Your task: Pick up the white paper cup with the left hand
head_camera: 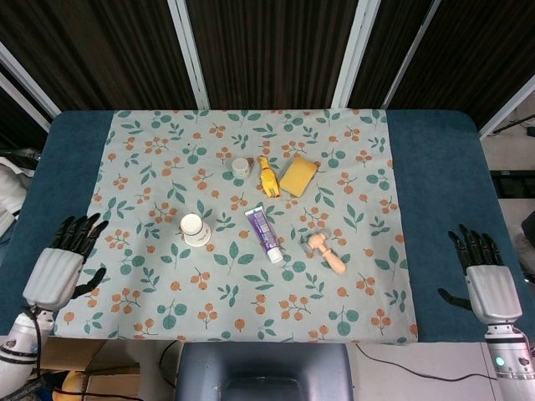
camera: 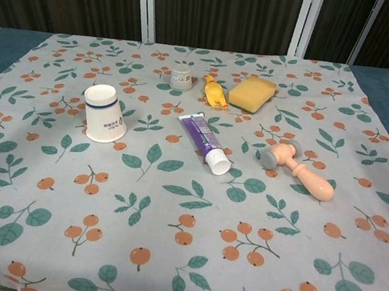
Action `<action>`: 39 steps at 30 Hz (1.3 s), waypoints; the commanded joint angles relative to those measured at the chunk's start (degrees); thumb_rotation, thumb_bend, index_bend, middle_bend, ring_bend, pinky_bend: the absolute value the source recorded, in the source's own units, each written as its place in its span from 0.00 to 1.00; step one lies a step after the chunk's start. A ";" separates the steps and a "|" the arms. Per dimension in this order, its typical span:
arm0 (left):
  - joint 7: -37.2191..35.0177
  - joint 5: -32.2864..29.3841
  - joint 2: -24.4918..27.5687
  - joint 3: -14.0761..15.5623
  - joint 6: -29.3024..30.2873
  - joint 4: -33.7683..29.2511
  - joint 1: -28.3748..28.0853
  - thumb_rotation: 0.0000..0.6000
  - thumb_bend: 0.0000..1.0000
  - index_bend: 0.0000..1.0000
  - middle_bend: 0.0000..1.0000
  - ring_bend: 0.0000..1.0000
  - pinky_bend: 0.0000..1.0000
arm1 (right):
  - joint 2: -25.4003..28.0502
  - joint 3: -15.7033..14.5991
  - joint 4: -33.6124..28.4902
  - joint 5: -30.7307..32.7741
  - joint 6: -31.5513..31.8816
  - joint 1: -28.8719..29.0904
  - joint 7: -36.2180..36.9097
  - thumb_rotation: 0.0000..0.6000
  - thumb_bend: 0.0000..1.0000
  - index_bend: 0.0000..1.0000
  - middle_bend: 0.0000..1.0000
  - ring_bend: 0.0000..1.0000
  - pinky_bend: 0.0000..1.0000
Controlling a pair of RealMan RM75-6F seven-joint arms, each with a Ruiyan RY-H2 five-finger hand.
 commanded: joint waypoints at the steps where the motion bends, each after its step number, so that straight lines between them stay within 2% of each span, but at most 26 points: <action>1: 2.09 -0.81 1.40 -4.57 -10.65 -4.01 -9.47 1.00 0.33 0.00 0.00 0.00 0.00 | -0.03 -0.11 -0.06 0.08 -0.21 0.04 -0.14 1.00 0.22 0.00 0.00 0.00 0.00; 5: 8.38 -4.98 0.94 -7.10 -18.48 -5.46 -15.74 1.00 0.33 0.00 0.00 0.00 0.00 | -0.12 -0.12 0.16 0.23 -0.18 -0.04 0.08 1.00 0.22 0.00 0.00 0.00 0.00; 7: 13.65 -7.80 -0.92 -8.00 -22.26 -5.50 -19.30 1.00 0.33 0.00 0.00 0.00 0.00 | -0.10 -0.13 0.19 0.36 -0.08 -0.16 0.17 1.00 0.22 0.00 0.00 0.00 0.00; 10: 22.30 -14.83 -4.90 -8.39 -28.69 -4.35 -24.85 1.00 0.32 0.00 0.00 0.00 0.00 | -0.05 0.03 0.26 0.66 0.24 -0.37 0.31 1.00 0.22 0.00 0.00 0.00 0.00; 14: 30.66 -24.72 -9.59 -7.15 -32.59 -1.99 -29.96 1.00 0.31 0.00 0.00 0.00 0.00 | -0.05 0.04 0.44 0.95 0.16 -0.46 0.52 1.00 0.22 0.00 0.00 0.00 0.00; 18: 39.10 -33.53 -14.63 -4.31 -32.58 1.89 -34.34 1.00 0.31 0.00 0.00 0.00 0.00 | -0.01 0.09 0.81 1.13 0.20 -0.58 1.34 1.00 0.22 0.00 0.00 0.00 0.00; 23: 45.52 -39.63 -19.89 -1.12 -31.11 7.28 -38.35 1.00 0.30 0.00 0.00 0.00 0.00 | 0.26 0.30 1.38 1.12 1.02 -1.00 2.80 1.00 0.22 0.00 0.00 0.00 0.00; 27: 49.87 -45.94 -21.08 0.57 -29.62 7.88 -40.91 1.00 0.30 0.00 0.00 0.00 0.00 | 0.08 0.13 2.46 1.46 0.61 -1.15 3.74 1.00 0.22 0.00 0.00 0.00 0.00; 33: 52.20 -49.55 -21.54 1.75 -27.93 7.82 -42.56 1.00 0.30 0.00 0.00 0.00 0.00 | -0.22 0.16 3.34 1.75 0.31 -1.18 4.52 1.00 0.22 0.00 0.00 0.00 0.00; 35: 56.17 -53.04 -22.02 3.72 -26.23 8.55 -44.04 1.00 0.30 0.00 0.00 0.00 0.00 | -0.26 0.30 3.75 1.71 0.50 -1.20 4.94 1.00 0.22 0.00 0.00 0.00 0.00; 39: 60.44 -58.04 -23.07 4.93 -22.78 8.71 -45.93 1.00 0.30 0.00 0.00 0.00 0.00 | -0.43 0.35 3.99 1.73 0.40 -1.13 5.02 1.00 0.22 0.00 0.00 0.00 0.00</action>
